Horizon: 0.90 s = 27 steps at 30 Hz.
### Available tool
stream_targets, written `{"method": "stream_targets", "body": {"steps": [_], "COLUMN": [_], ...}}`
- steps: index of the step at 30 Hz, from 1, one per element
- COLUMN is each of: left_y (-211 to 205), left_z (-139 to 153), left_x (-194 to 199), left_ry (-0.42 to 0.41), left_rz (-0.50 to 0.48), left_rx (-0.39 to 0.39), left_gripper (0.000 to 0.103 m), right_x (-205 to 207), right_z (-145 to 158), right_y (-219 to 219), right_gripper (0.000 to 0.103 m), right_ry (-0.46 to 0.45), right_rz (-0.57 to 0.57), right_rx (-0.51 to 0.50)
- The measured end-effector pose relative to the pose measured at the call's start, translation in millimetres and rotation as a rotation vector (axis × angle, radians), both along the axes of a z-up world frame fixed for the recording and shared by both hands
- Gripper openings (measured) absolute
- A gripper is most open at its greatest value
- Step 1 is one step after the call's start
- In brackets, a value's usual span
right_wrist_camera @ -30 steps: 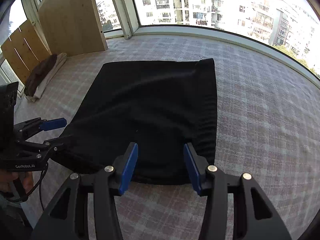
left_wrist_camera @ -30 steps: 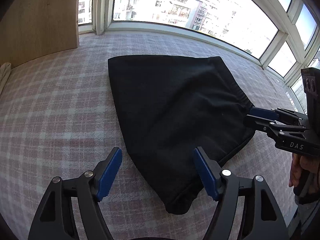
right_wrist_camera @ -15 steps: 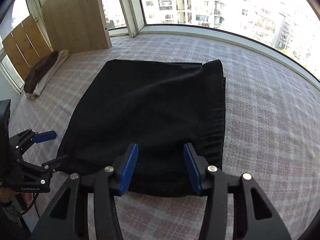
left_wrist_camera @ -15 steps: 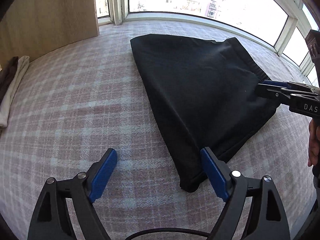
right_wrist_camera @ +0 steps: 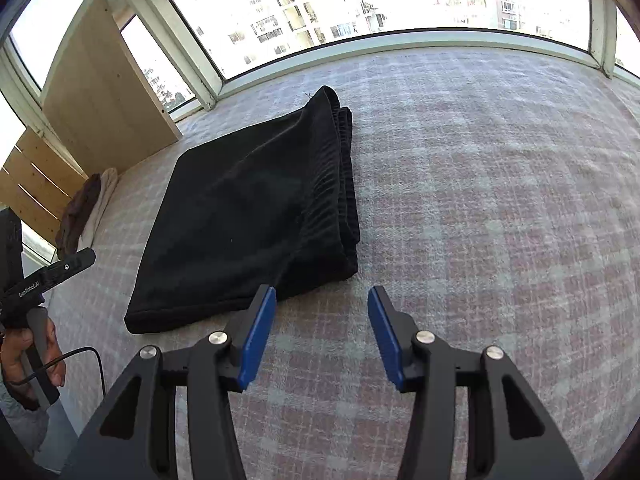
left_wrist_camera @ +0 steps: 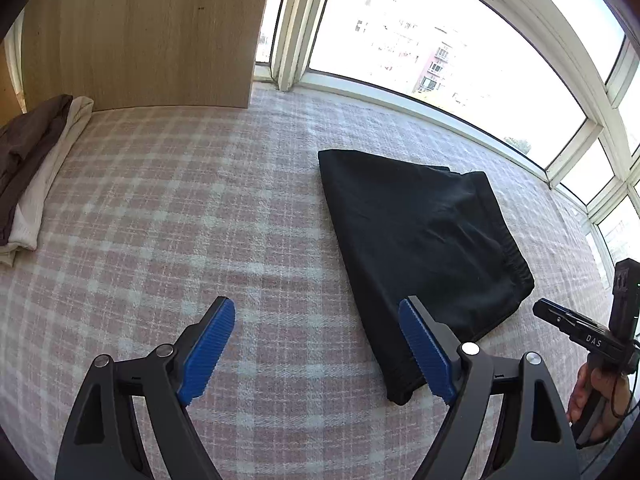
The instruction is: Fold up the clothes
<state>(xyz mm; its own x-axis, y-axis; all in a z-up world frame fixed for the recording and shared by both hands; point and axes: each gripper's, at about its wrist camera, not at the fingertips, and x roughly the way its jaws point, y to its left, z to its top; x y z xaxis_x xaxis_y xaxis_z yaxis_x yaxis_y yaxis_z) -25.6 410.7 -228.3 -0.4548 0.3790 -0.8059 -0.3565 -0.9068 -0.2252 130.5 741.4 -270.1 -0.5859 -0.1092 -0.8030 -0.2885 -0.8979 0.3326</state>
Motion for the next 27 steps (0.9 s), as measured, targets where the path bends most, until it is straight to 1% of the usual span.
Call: {"method": "stream_targets", "body": {"steps": [3, 5, 7, 9, 11, 15, 17, 22, 24, 27], "left_y": [10.5, 23.0, 36.4, 47.0, 56.0, 66.4, 70.0, 77.9, 79.9, 81.4], "left_z": [-0.3, -2.0, -4.7, -8.8, -15.0, -21.8, -22.5, -21.1, -20.0, -14.6], "left_x": [-18.5, -28.3, -40.2, -56.9, -74.7, -99.6, -102.1, -97.9, -93.0, -81.6], "left_ry": [0.058, 0.094, 0.11, 0.099, 0.065, 0.023, 0.022, 0.036, 0.041, 0.073], "left_rz": [-0.023, -0.049, -0.078, -0.094, -0.085, -0.07, -0.078, -0.118, -0.133, -0.156], "left_rx": [-0.038, -0.05, -0.049, -0.02, -0.003, 0.032, 0.031, 0.017, 0.006, -0.004], "left_gripper": [0.084, 0.084, 0.084, 0.084, 0.084, 0.084, 0.084, 0.084, 0.084, 0.084], "right_x": [3.1, 3.0, 6.2, 4.8, 2.5, -2.1, -7.5, -15.1, -15.5, -8.9], "right_z": [-6.4, -10.7, -13.4, -18.9, -26.5, -31.3, -32.9, -41.5, -39.6, -32.3], "right_y": [-11.7, -11.5, -7.1, -1.8, 4.1, 5.3, 5.9, 17.3, 15.2, 1.0], "right_gripper": [0.048, 0.048, 0.048, 0.048, 0.048, 0.048, 0.048, 0.048, 0.048, 0.048], "right_ry": [-0.041, -0.028, -0.004, 0.026, 0.039, 0.094, 0.122, 0.202, 0.179, 0.121], "right_rz": [-0.021, -0.043, -0.071, -0.121, -0.178, -0.231, -0.241, -0.299, -0.3, -0.258], "right_rx": [0.043, 0.003, -0.037, -0.091, -0.147, -0.203, -0.215, -0.303, -0.295, -0.202]}}
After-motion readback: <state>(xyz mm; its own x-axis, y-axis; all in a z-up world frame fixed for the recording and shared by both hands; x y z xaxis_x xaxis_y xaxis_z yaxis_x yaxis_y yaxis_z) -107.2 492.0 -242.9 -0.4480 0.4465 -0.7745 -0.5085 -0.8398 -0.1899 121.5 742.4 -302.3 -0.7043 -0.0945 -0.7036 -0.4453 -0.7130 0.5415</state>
